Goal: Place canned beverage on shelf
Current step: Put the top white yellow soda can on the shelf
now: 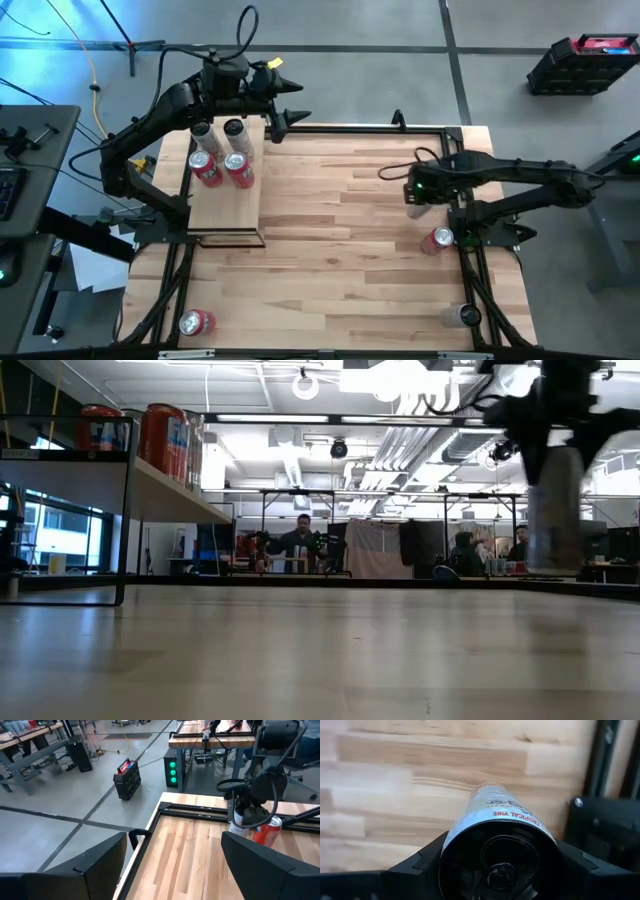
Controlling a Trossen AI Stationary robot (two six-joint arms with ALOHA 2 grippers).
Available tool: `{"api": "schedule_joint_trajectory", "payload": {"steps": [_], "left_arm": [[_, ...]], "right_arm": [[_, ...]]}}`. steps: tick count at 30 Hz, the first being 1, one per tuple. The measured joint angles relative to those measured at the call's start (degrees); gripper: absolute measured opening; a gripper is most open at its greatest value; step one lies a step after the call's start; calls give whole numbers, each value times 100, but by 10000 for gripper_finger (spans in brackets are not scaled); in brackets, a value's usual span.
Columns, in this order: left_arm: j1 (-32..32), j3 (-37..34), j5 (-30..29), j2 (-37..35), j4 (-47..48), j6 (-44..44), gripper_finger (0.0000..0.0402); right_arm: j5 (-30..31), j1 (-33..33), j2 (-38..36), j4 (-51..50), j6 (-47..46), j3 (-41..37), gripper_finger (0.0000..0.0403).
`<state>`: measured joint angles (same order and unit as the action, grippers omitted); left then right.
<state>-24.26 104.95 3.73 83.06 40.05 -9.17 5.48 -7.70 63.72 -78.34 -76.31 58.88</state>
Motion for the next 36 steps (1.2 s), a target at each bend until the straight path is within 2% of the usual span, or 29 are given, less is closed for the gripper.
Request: {"api": "schedule_joint_trajectory", "payload": {"steps": [5,14,22,25,32,36], "left_arm": [[-2,0,7,-141,31,-11,315],[-2,2,20,-611,237,153,315],[17,2,23,-940,683,681,315],[79,2,22,-1048,751,790,315],[221,2,22,-1227,875,966,315],[307,2,22,-1316,905,1098,315]], "right_arm": [[7,-316,999,89,1684,1087,240],[5,-1211,2800,339,5381,3319,240],[-832,-1673,4635,309,8753,5162,240],[-889,-1660,5317,201,9793,5958,240],[-865,-1444,6565,-104,11740,7487,252],[-1091,-1416,6794,110,11975,7476,253]]}}
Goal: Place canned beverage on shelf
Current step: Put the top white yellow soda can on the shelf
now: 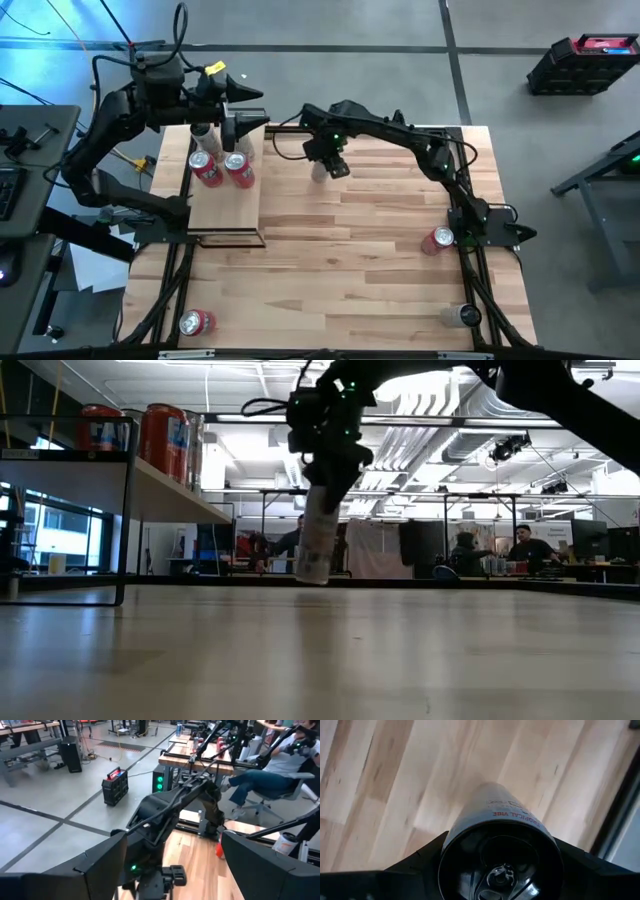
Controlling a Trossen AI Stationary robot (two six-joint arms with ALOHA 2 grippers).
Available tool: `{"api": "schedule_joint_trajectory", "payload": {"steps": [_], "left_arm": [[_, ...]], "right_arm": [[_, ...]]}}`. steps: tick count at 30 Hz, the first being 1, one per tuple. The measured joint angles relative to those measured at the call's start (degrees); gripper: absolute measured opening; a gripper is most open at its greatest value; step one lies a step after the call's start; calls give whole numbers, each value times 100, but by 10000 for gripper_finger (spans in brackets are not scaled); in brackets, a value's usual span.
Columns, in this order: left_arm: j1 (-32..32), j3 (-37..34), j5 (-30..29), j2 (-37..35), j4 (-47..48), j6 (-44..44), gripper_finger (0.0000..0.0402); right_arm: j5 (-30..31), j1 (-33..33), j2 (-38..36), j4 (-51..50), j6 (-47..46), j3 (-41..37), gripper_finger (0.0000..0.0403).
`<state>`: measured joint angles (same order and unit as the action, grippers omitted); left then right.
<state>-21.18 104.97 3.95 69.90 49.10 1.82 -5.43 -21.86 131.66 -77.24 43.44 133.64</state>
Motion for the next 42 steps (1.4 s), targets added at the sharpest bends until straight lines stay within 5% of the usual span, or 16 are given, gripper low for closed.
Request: {"api": "schedule_joint_trajectory", "payload": {"steps": [19,32,42], "left_arm": [[38,0,-2,-42,52,-34,315],[36,0,-21,-41,42,-32,315],[30,0,-886,-34,24,589,315]], "right_arm": [[46,64,3,-196,-259,-288,261],[47,80,-43,-82,-577,-289,337],[73,88,-414,-353,-897,-288,337]]}}
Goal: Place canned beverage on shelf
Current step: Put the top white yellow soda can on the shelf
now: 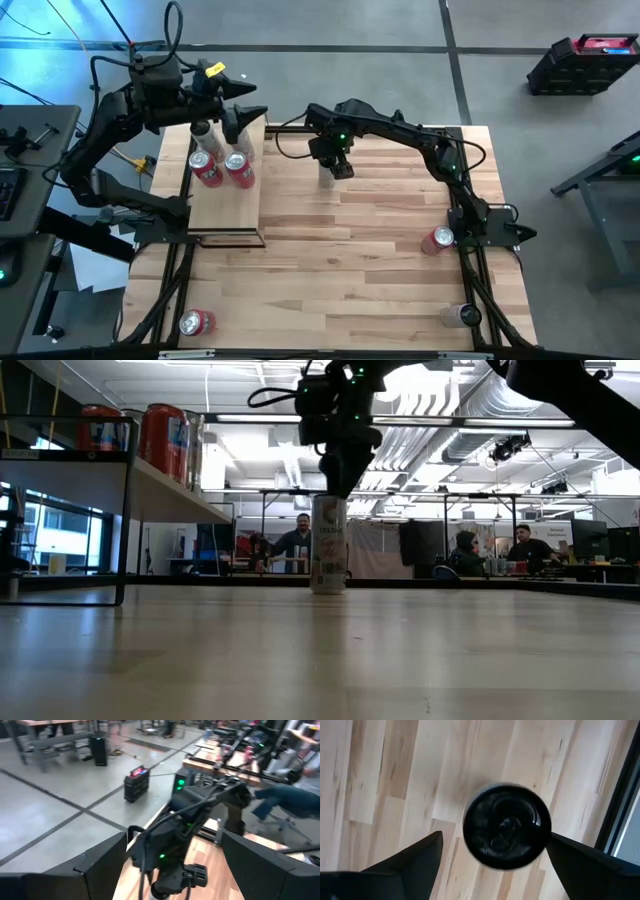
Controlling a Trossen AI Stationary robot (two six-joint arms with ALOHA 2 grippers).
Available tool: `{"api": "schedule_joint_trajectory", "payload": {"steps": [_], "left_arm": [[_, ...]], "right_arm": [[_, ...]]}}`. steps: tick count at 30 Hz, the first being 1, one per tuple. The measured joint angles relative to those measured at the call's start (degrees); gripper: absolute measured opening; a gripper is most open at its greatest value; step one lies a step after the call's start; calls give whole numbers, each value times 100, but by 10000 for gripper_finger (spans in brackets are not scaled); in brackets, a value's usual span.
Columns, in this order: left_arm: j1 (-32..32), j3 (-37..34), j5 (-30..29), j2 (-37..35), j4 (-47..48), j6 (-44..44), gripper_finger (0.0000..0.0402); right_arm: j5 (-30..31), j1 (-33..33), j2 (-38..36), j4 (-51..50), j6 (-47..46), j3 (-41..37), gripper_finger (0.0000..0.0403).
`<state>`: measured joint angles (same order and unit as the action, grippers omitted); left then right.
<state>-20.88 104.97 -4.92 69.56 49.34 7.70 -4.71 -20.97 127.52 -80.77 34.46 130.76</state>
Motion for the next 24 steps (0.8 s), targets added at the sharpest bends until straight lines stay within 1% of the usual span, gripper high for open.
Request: {"api": "schedule_joint_trajectory", "payload": {"steps": [5,9,14,20,24], "left_arm": [[-13,0,-282,0,-7,118,315],[-63,0,-305,13,-9,223,315],[-66,0,28,172,-39,106,315],[-223,-1,86,555,-70,-211,315],[-402,-2,567,761,-221,-419,315]], "right_arm": [[35,2,-78,-246,-273,0,337],[163,2,-186,-520,-670,0,337],[166,2,-404,-890,-1418,0,337],[208,2,-954,-925,-2249,0,337],[436,2,-1511,-926,-2738,0,337]]}}
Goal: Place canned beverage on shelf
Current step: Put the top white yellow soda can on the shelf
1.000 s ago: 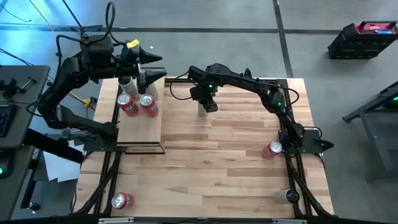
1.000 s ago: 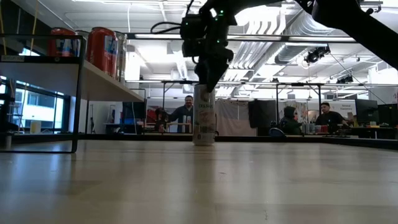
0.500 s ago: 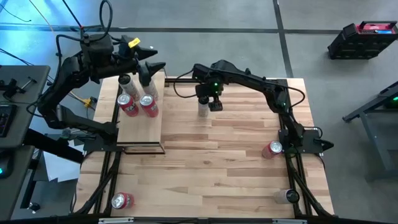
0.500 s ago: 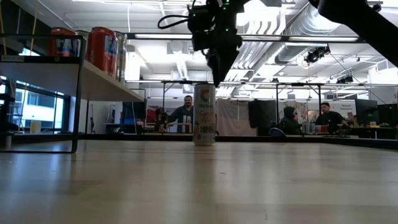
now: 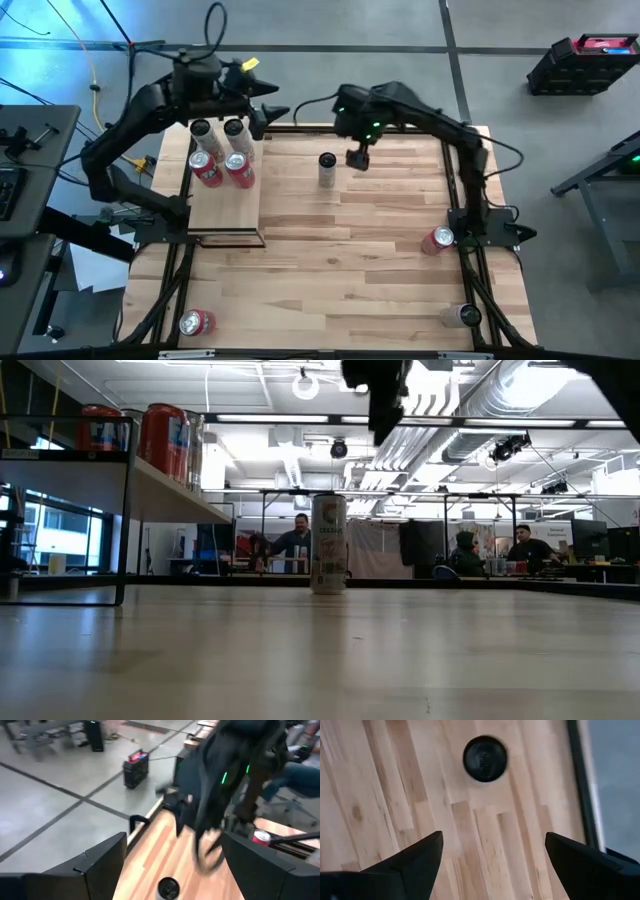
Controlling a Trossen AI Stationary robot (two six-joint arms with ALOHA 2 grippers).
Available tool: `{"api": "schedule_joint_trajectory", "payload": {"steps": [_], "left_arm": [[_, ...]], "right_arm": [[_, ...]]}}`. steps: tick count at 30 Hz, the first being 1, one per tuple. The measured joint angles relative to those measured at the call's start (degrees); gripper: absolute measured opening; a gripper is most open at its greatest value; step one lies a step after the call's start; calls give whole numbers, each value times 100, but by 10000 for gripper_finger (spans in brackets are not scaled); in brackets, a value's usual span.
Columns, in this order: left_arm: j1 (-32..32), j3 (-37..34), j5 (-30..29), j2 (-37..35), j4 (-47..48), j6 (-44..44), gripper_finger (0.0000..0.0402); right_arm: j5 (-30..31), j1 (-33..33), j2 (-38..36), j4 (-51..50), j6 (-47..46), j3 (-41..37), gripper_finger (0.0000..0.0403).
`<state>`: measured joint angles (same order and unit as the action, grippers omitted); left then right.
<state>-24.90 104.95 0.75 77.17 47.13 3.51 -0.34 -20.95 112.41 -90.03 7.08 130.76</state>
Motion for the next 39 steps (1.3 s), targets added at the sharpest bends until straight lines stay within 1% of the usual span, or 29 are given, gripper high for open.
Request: {"api": "schedule_joint_trajectory", "payload": {"steps": [2,5,8,12,19,23,25,29,31,36,39], "left_arm": [[-118,4,316,122,-45,-79,317],[-274,4,710,393,20,-282,331],[-335,4,923,719,95,-692,350],[-332,2,928,1200,-68,-971,363],[-332,-2,861,1815,-428,-923,365],[-319,-2,839,2132,-371,-1430,365],[-308,-2,938,2289,-377,-1622,365],[-302,-2,1340,2580,-366,-1726,365],[-302,0,1421,2698,-397,-1702,365],[-328,0,1332,2963,-383,-1662,365],[-298,0,1038,3066,-338,-1659,365]], "right_arm": [[118,0,-290,-1,-267,0,337],[271,12,-704,-1,-685,0,337],[531,79,-1081,-2,-1005,0,337],[937,257,-1470,-1,-1349,0,336],[1521,700,-2051,2,-1910,0,336],[1831,904,-2317,2,-2185,0,336],[1941,989,-2430,2,-2311,0,336],[2071,1123,-2571,1,-2515,0,336],[2172,1177,-2599,2,-2527,0,336],[2330,1222,-2598,2,-2475,0,336],[2349,1220,-2586,2,-2470,0,336]]}}
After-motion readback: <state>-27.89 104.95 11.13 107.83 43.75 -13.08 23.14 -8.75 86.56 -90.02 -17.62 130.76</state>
